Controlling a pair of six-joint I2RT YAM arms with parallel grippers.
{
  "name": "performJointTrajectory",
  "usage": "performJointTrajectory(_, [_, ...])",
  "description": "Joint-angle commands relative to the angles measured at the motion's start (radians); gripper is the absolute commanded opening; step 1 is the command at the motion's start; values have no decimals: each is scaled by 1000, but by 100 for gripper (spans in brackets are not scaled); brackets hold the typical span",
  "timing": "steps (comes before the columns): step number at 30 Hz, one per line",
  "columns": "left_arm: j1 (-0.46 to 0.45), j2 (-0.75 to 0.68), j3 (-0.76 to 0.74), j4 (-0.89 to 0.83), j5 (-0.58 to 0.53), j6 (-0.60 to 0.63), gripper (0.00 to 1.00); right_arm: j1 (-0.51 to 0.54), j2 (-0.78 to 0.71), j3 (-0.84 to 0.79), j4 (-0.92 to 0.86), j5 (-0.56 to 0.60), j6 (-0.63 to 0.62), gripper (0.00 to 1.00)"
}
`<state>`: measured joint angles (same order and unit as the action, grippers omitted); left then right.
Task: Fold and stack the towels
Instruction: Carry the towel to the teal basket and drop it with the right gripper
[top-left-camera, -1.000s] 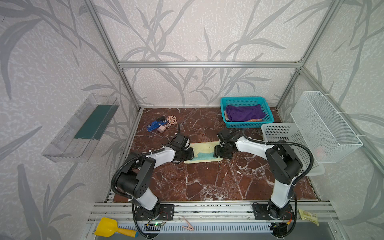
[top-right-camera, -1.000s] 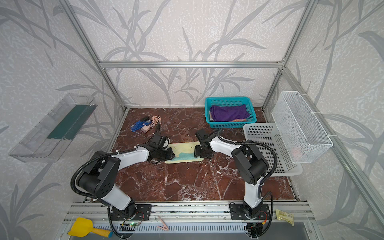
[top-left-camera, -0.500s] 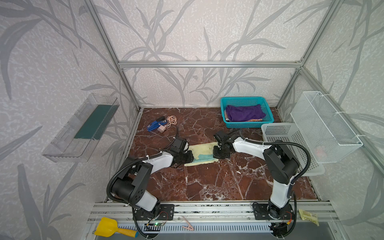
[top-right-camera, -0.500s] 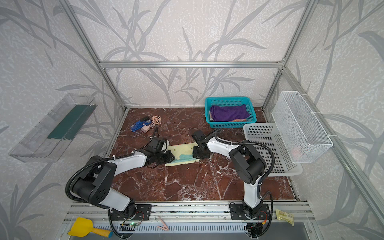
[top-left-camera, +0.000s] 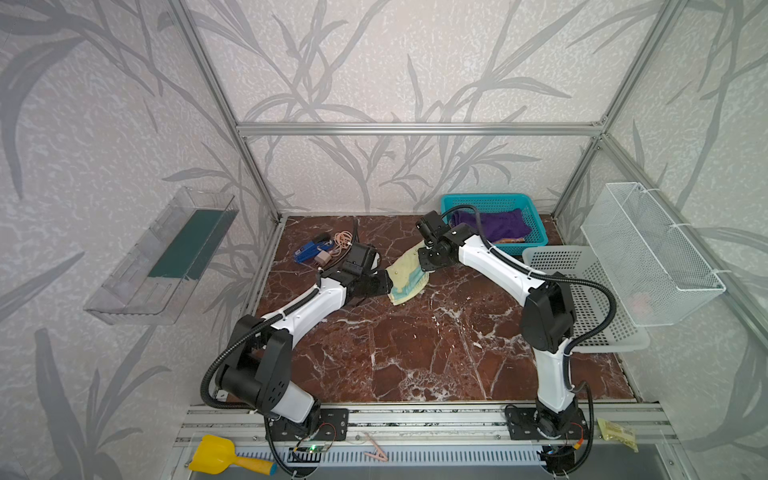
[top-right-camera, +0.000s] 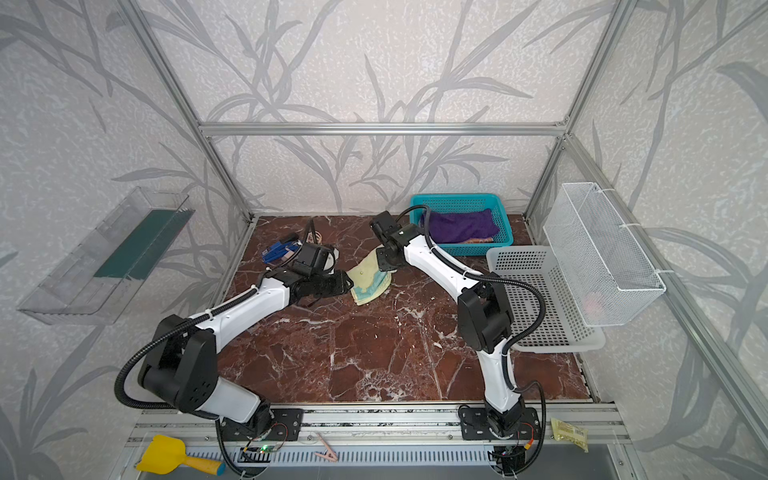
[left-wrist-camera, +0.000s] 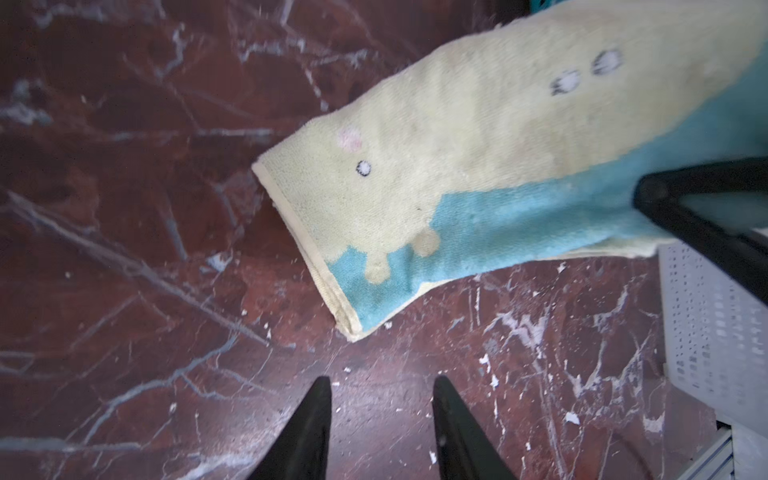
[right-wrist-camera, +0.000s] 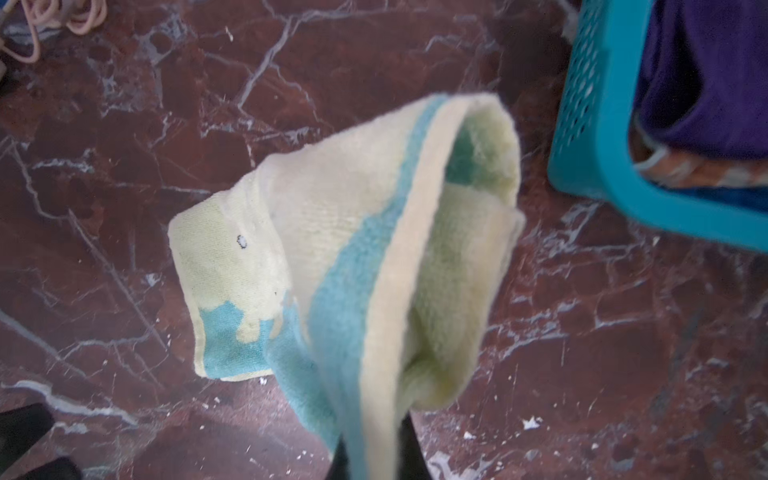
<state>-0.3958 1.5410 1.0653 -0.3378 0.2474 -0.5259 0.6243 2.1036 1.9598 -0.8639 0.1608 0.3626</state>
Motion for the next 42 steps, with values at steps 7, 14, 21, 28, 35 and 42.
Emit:
performJointTrajectory(7, [19, 161, 121, -42, -27, -8, 43, -148, 369, 812, -366, 43, -227, 0])
performJointTrajectory(14, [20, 289, 202, -78, 0, 5, 42, -298, 376, 837, -340, 17, -241, 0])
performJointTrajectory(21, [21, 383, 263, -70, 30, -8, 42, -440, 316, 706, -258, 48, -265, 0])
performJointTrajectory(28, [22, 430, 284, -68, 35, -21, 42, -487, 414, 773, -246, 174, -337, 0])
performJointTrajectory(35, [21, 439, 301, -93, 14, -6, 42, -523, 486, 764, -181, 247, -345, 0])
performJointTrajectory(42, [23, 456, 321, -107, 11, 2, 42, -567, 492, 735, -197, 385, -317, 41])
